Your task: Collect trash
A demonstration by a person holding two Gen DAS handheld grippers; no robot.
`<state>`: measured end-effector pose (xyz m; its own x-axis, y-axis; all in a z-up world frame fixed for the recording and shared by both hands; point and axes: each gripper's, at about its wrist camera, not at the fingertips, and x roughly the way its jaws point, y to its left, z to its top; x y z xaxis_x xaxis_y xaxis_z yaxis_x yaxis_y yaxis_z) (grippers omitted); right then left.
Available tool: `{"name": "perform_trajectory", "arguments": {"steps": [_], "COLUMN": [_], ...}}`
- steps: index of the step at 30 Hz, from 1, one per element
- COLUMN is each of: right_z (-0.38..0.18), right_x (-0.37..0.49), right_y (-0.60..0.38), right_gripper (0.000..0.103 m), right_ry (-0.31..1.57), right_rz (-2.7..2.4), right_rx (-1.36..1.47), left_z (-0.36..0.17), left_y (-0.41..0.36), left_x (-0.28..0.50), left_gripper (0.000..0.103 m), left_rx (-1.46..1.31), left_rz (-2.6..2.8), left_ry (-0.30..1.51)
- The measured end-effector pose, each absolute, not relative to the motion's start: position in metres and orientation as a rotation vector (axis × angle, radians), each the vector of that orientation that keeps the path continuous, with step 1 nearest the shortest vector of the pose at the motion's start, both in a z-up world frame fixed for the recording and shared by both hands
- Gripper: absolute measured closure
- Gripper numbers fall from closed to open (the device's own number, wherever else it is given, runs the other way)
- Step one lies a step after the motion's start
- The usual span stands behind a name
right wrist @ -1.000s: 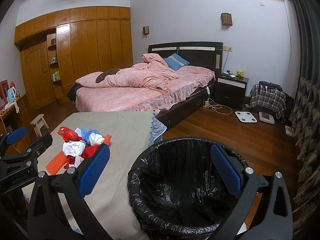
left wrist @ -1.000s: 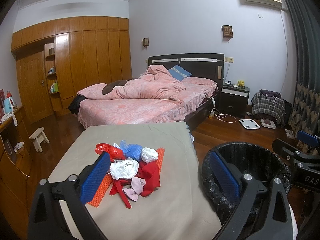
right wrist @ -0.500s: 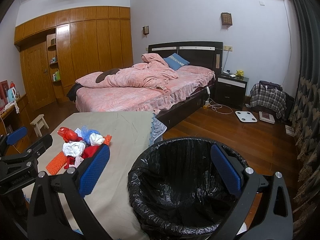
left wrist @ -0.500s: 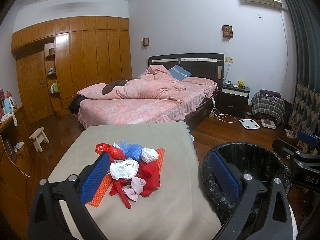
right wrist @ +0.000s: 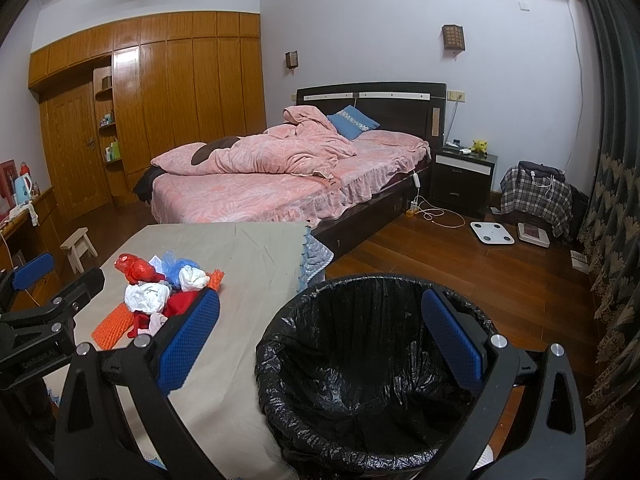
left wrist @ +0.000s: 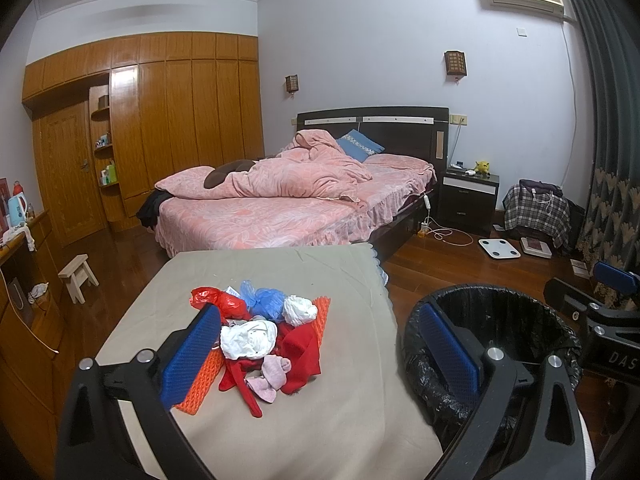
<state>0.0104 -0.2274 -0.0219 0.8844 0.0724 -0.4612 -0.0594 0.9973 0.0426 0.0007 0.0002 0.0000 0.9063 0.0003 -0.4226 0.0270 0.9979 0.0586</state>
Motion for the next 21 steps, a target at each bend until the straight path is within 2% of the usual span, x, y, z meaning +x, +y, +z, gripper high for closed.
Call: {"name": "perform_trajectory", "arguments": {"steps": [21], "right_z": [-0.0236], "right_x": [0.0107], "right_y": [-0.2300], "right_gripper": [0.005], "right_ry": [0.485], "right_rz": [0.068], "right_rx": [0.028], "left_z": [-0.0001], "left_y": [0.0002], "left_x": [0.0010], "left_gripper": [0.006], "left_rx": [0.061], "left_rz": [-0.014], "left_ry": [0.438]}}
